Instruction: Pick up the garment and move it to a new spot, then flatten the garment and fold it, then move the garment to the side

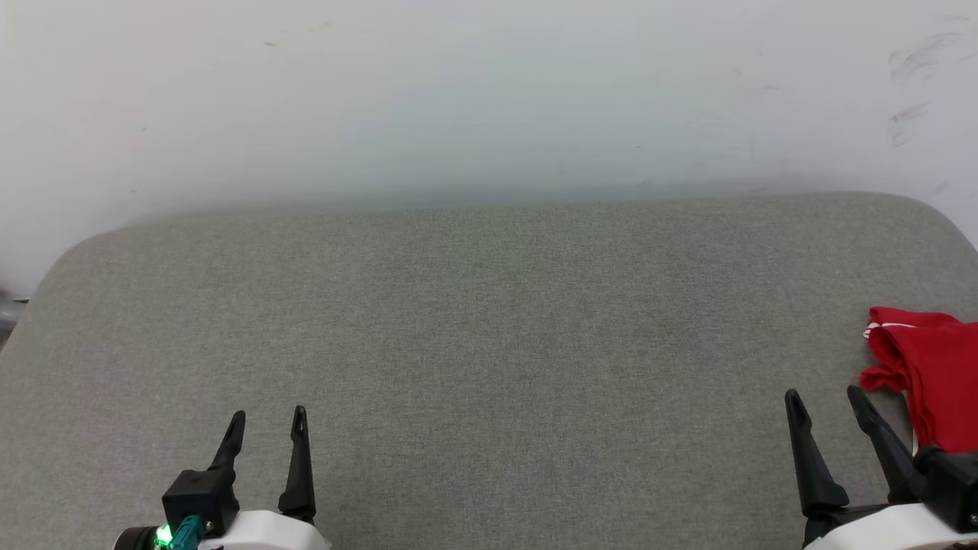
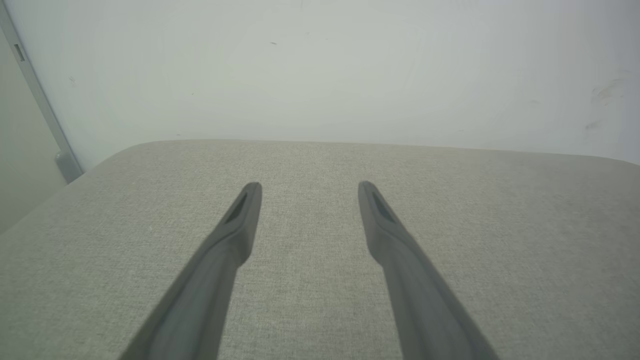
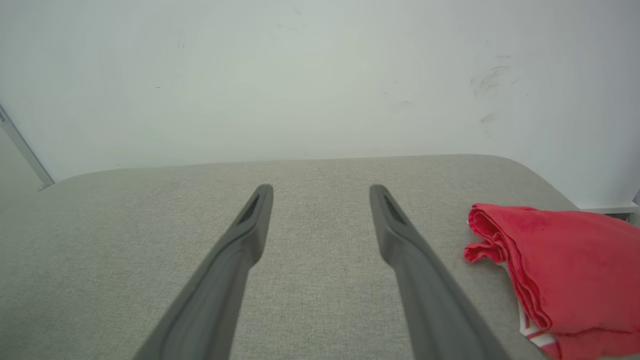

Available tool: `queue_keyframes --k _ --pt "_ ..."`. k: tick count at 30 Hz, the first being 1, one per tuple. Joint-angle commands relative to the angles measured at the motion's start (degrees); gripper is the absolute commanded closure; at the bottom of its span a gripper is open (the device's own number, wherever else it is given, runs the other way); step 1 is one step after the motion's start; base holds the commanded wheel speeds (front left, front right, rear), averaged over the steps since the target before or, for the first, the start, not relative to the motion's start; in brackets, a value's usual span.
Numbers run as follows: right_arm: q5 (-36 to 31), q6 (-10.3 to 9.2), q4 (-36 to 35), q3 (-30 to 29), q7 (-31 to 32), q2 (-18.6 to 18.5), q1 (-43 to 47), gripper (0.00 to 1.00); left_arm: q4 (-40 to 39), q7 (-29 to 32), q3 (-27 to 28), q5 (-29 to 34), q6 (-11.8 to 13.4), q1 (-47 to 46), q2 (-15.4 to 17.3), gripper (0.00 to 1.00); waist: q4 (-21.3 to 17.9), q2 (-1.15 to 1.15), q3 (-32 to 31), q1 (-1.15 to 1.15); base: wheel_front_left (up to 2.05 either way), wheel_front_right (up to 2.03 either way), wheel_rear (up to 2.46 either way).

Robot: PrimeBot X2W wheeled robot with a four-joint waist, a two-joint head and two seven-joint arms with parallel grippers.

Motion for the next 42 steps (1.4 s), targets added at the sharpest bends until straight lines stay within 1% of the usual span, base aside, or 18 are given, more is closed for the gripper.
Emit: queue_keyframes --k 1,18,19,22,31,42 --pt "-0.3 -0.07 -0.4 0.2 0.0 0.2 0.7 0.0 0.2 -0.4 0.2 0.3 -0.2 0.3 -0.1 0.0 0.0 0.0 0.1 0.0 0.0 0.0 0.0" --pt "-1.3 -0.07 -0.8 0.2 -0.3 0.2 -0.4 0.0 1.1 -0.4 1.1 1.1 -1.9 -0.5 -0.6 0.0 -0.4 0.0 0.6 0.0 0.0 0.0 0.0" --pt "-1.6 0.0 -0.4 0.2 0.0 0.0 -0.2 1.0 1.1 0.0 1.1 1.1 -1.8 -0.1 -0.4 1.0 -0.4 0.0 0.6 0.0 0.0 0.0 0.0" --pt "-0.8 0.0 0.9 0.4 -0.1 0.0 0.1 1.0 2.4 0.5 1.3 0.3 -1.9 0.1 -0.7 1.0 -0.3 0.0 0.6 0.0 0.0 0.0 0.0" --pt "10.4 0.0 3.9 0.8 -0.1 -0.6 -2.0 1.0 2.7 3.3 3.0 -9.3 -3.3 -1.1 -1.5 1.0 -0.2 0.0 0.7 0.0 0.0 0.0 0.0" --pt "22.1 -0.01 7.2 1.2 0.0 -1.2 -4.3 1.0 2.8 5.9 4.5 -19.7 -4.8 -2.2 -2.4 1.0 0.1 0.0 0.9 0.0 0.0 0.0 0.0"
